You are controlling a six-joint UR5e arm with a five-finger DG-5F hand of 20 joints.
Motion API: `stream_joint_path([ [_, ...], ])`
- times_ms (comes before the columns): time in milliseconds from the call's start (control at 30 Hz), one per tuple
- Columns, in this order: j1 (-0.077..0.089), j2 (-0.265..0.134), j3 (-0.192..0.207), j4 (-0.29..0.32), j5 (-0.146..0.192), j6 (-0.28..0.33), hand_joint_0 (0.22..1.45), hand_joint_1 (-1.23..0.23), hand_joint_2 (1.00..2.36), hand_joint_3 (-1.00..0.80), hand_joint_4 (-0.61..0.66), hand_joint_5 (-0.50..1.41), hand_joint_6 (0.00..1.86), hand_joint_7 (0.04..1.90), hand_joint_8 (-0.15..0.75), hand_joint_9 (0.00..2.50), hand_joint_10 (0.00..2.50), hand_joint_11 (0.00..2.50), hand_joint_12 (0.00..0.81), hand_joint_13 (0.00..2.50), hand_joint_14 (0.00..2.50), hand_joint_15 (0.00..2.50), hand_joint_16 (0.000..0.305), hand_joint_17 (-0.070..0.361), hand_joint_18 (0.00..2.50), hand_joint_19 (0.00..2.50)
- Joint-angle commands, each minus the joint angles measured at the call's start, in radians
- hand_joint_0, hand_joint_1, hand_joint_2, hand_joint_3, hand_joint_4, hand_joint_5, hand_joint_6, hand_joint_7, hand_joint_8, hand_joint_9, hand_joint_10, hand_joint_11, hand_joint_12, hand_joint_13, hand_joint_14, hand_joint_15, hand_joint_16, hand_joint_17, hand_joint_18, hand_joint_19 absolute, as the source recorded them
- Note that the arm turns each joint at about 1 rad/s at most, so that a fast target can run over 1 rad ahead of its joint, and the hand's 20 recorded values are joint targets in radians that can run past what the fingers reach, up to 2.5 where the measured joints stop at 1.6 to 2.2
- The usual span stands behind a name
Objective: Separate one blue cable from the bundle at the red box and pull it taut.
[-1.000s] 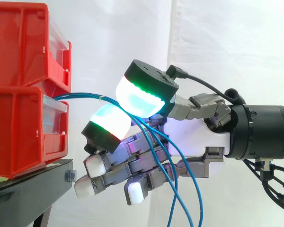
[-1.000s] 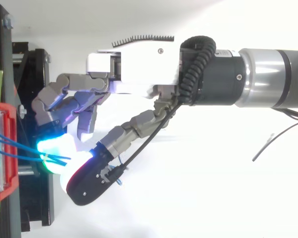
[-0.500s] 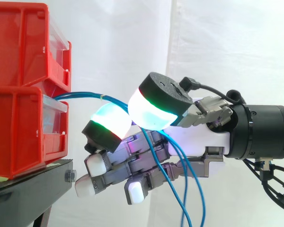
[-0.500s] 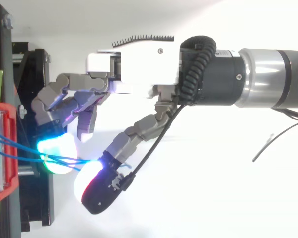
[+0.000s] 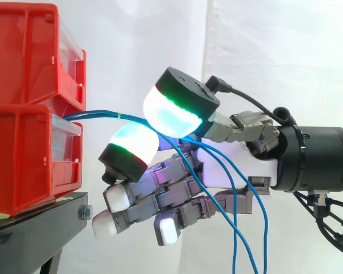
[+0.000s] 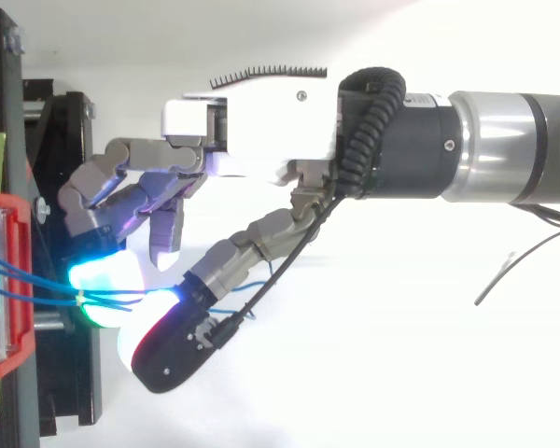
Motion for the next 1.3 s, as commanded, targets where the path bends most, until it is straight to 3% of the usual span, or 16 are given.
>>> stream_joint_path([
  [0,0.0,0.0,0.0,0.0,0.0,0.0,0.59,-0.68,1.0,-0.5,0.17,-0.16,0.75,1.17,0.341,0.82,0.02,0.67,0.393,0.71,0.02,0.41,0.049,0.111,0.82,0.7],
  [200,0.0,0.0,0.0,0.0,0.0,0.0,0.65,-0.65,1.0,-0.49,0.16,-0.15,0.74,1.19,0.341,0.84,0.02,0.68,0.389,0.71,0.02,0.4,0.049,0.109,0.83,0.71],
  [333,0.0,0.0,-0.001,0.0,0.0,0.0,0.65,-0.68,1.01,-0.39,0.14,-0.15,0.75,1.2,0.341,0.84,0.02,0.68,0.393,0.71,0.02,0.41,0.049,0.11,0.83,0.72],
  [467,0.0,0.0,0.0,0.0,-0.003,0.0,0.67,-0.82,1.02,-0.31,0.14,-0.18,0.8,1.22,0.345,0.81,0.02,0.67,0.399,0.71,0.02,0.41,0.049,0.111,0.83,0.71],
  [867,-0.005,0.0,0.0,0.0,-0.006,0.002,0.8,-0.94,1.0,-0.5,0.17,-0.19,0.85,1.23,0.338,0.82,0.02,0.72,0.394,0.73,0.02,0.42,0.049,0.11,0.84,0.69],
  [1100,-0.005,0.0,0.0,0.0,-0.006,0.0,0.73,-0.95,1.0,-0.5,0.17,-0.18,0.86,1.23,0.337,0.85,0.02,0.73,0.392,0.75,0.02,0.43,0.049,0.109,0.86,0.69],
  [1267,-0.005,0.0,0.0,0.0,-0.008,0.0,0.6,-0.92,1.0,-0.5,0.18,-0.18,0.85,1.19,0.34,0.87,0.02,0.72,0.395,0.76,0.02,0.43,0.049,0.111,0.86,0.7],
])
